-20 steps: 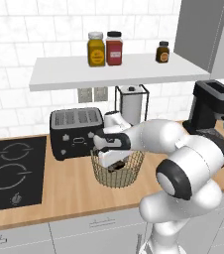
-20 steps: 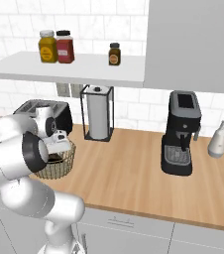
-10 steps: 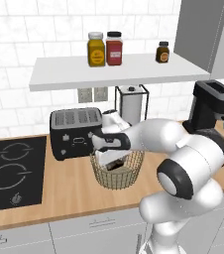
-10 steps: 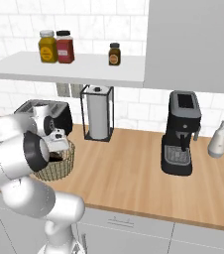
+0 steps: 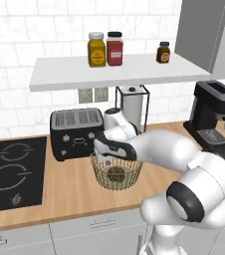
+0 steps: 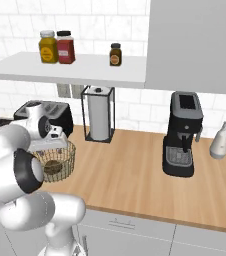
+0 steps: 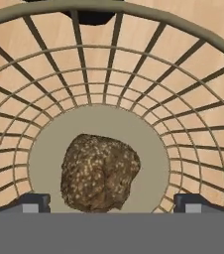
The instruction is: Open the cabinet, pick up the bread from the cabinet and place it in the basket. Then move the basket to the dining counter.
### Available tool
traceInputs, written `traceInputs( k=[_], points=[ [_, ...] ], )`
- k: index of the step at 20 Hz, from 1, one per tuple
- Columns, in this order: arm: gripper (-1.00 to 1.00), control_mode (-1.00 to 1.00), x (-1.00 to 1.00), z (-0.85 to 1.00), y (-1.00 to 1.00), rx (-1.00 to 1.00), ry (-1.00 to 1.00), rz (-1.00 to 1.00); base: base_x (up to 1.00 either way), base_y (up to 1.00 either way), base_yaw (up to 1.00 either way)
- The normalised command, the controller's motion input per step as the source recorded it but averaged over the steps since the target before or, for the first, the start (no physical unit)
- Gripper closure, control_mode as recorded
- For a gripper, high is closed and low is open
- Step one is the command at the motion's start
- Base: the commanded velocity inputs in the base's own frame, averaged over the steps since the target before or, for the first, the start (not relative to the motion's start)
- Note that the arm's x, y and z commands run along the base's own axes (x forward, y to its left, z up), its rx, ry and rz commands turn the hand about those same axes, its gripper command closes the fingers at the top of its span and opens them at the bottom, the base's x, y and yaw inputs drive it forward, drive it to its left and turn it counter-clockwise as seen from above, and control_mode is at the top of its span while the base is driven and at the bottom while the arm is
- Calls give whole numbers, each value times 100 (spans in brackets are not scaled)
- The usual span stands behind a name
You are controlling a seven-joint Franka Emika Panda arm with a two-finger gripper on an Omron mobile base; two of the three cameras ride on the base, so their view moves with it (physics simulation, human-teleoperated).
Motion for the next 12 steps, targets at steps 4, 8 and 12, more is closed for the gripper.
traceInputs(
  k=[4, 8, 12],
  points=[
    [-100, -100, -4, 27, 0, 1, -2, -7, 0, 0, 0],
    [-100, -100, -65, 98, 2, 6, 0, -1, 0, 0, 0],
    [-100, -100, -100, 55, 38, 1, 0, 1, 0, 0, 0]
  ],
)
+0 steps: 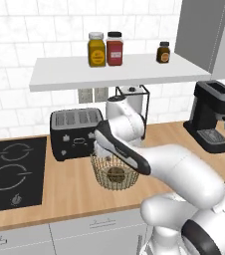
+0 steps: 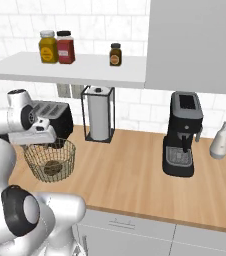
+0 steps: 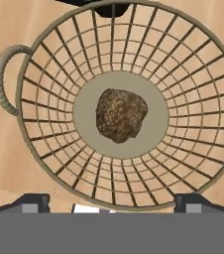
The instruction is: Open the cabinet, pick up the bread from the cabinet and place it in the basket. Then move the basket to the dining counter.
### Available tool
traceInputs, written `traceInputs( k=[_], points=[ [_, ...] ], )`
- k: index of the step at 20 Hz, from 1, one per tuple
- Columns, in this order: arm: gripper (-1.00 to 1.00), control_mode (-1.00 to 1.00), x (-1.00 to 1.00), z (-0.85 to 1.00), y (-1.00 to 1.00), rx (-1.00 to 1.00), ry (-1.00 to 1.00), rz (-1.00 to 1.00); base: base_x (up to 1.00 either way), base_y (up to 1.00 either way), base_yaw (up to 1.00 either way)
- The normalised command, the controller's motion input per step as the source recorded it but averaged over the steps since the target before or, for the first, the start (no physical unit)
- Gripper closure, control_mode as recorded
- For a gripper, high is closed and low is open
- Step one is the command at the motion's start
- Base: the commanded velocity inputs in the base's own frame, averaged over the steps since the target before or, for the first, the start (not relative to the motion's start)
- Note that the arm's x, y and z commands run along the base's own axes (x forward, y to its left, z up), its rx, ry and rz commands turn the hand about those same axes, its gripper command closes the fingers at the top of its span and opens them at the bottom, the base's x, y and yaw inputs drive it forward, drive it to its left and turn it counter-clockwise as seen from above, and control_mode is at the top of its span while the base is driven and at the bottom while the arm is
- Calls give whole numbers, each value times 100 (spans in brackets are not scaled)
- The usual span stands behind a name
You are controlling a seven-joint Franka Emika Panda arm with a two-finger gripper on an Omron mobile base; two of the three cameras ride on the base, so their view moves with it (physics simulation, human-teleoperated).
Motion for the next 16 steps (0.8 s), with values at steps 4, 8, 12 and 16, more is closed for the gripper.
traceInputs(
  k=[4, 8, 12, 16],
  points=[
    [-100, -100, -93, 0, 64, -17, -2, 9, 0, 0, 0],
    [-100, -100, -16, -13, 25, -24, -1, 7, 0, 0, 0],
    [-100, -100, 42, -18, 0, -27, 0, 2, 0, 0, 0],
    [-100, -100, 44, -46, 0, -24, 4, 3, 0, 0, 0]
  ],
)
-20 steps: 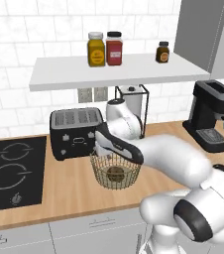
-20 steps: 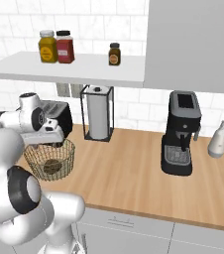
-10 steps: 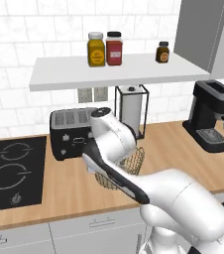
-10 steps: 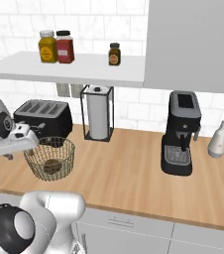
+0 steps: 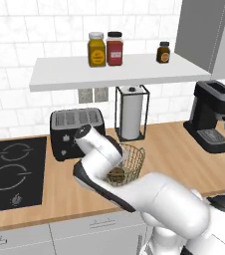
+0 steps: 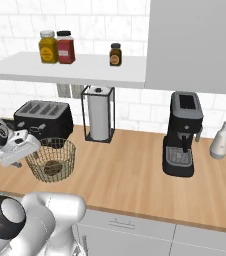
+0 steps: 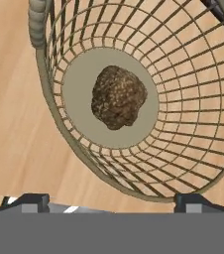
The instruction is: Open the cabinet, pick up the bread from the cabinet and place it in the basket. Then move the basket to the dining counter.
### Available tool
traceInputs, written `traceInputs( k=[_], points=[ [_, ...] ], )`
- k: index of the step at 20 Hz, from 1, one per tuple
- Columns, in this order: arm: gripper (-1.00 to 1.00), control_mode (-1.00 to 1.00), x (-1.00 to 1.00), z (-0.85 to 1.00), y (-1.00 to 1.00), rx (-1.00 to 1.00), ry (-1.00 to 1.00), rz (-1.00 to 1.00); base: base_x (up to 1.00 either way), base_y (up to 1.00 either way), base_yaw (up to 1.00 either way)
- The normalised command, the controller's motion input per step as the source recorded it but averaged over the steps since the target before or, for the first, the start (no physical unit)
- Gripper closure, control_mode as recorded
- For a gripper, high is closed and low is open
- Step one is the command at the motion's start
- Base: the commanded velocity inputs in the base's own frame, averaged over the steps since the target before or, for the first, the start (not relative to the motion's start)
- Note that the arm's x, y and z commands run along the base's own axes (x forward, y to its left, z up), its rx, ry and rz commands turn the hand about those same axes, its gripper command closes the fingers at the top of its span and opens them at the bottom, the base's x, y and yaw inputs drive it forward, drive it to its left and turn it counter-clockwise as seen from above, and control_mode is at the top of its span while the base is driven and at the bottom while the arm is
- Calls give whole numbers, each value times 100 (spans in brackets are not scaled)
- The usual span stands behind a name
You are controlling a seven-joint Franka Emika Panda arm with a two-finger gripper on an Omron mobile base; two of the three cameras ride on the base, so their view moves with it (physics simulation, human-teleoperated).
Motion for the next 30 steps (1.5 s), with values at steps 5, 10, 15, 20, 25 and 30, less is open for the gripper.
traceInputs(
  k=[5, 10, 15, 20, 25, 30],
  points=[
    [-100, -100, 42, -58, 0, -14, 8, 3, 0, 0, 0],
    [-100, -100, 11, -20, -2, -6, 0, 1, 0, 0, 0],
    [-100, -100, 5, -36, -7, -4, 0, 3, 0, 0, 0],
    [100, -100, 3, -53, -17, 0, 11, 3, 0, 0, 0],
    [100, -100, -1, -16, 3, -6, 6, 0, 0, 0, 0],
    [100, -100, -31, 35, -10, -4, -6, 6, 0, 0, 0]
  ],
)
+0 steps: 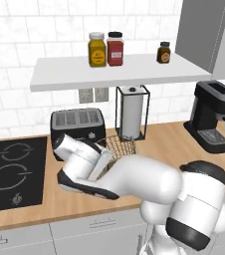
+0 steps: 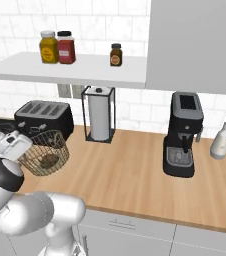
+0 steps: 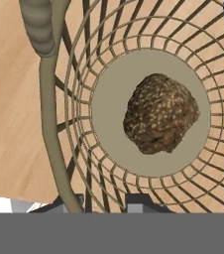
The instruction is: Open the cabinet, pick up the bread from the cabinet and place it in the basket. Then move the basket to the dining counter.
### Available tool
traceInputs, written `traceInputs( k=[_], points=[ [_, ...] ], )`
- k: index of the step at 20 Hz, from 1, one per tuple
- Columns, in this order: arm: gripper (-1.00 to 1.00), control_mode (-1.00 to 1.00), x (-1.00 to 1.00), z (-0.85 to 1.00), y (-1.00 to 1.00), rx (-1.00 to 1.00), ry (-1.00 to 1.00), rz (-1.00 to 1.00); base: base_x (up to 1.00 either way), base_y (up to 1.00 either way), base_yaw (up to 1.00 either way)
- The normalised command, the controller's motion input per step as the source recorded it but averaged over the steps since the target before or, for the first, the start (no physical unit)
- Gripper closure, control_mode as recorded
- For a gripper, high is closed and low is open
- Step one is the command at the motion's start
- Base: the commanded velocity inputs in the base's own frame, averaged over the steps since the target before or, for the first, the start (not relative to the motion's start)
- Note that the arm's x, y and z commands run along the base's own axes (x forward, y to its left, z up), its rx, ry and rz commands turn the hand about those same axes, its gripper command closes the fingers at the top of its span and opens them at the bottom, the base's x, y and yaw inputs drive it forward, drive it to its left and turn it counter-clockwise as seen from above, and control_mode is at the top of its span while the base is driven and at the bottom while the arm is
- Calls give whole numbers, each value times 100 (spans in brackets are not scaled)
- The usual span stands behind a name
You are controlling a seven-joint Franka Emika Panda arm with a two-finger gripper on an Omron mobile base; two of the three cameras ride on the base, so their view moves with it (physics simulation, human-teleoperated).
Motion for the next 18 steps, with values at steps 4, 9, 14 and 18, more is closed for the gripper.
traceInputs(
  k=[4, 9, 14, 18],
  points=[
    [100, -100, -56, 100, -1, 0, -8, 5, 0, 0, 0],
    [100, -100, -78, 100, -6, 9, 0, 3, 0, 0, 0],
    [100, -100, -66, 100, -22, 13, -2, 0, 0, 0, 0],
    [100, -100, -35, 76, -58, 21, 0, 1, 0, 0, 0]
  ],
)
